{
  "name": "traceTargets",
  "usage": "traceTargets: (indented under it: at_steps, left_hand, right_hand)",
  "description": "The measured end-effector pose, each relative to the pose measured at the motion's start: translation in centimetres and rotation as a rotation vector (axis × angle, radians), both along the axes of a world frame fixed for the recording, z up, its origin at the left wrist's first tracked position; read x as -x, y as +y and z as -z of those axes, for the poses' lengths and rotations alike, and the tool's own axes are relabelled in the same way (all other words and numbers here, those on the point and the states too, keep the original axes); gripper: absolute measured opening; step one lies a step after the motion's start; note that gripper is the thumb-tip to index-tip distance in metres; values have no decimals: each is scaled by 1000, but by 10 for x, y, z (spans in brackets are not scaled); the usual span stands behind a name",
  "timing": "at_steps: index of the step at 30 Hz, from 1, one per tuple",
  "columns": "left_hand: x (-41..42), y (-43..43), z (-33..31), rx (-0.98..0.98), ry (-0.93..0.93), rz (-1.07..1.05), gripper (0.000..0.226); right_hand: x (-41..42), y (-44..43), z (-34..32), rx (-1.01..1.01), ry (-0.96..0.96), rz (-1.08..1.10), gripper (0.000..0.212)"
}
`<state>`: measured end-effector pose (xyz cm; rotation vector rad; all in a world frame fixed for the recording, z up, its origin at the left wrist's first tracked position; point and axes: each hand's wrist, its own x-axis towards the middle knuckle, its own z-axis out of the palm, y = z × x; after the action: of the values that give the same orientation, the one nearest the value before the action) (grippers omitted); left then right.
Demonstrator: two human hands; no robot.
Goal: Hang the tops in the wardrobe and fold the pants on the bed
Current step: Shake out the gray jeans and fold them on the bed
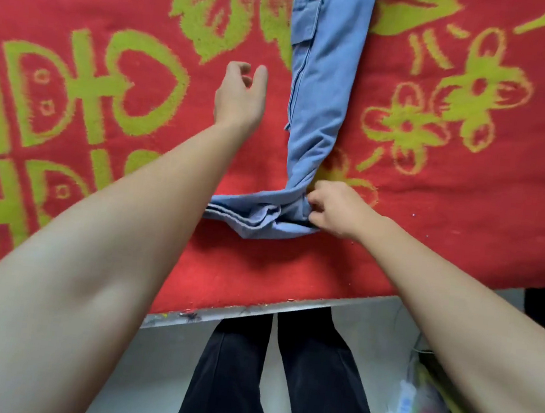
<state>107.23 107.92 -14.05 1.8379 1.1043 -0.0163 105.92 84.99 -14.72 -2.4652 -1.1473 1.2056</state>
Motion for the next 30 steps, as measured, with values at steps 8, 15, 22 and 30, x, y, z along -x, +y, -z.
traceTargets:
  at_steps: [8, 15, 22, 30]
  left_hand:
    - [-13, -50, 5, 77, 97, 419, 73]
    - [52, -44, 24, -97, 235, 751, 64]
    - [55, -1, 25, -182, 200, 451, 41]
    - [-8, 15, -4, 14, -71, 44, 87]
  right_hand:
    - [16, -33, -11, 292, 210, -138, 14]
    - [-91, 12, 3, -75, -2, 1114, 49]
    - [-100, 55, 6, -222, -25, 687, 48]
    - [11, 24, -10, 248, 693, 170, 43]
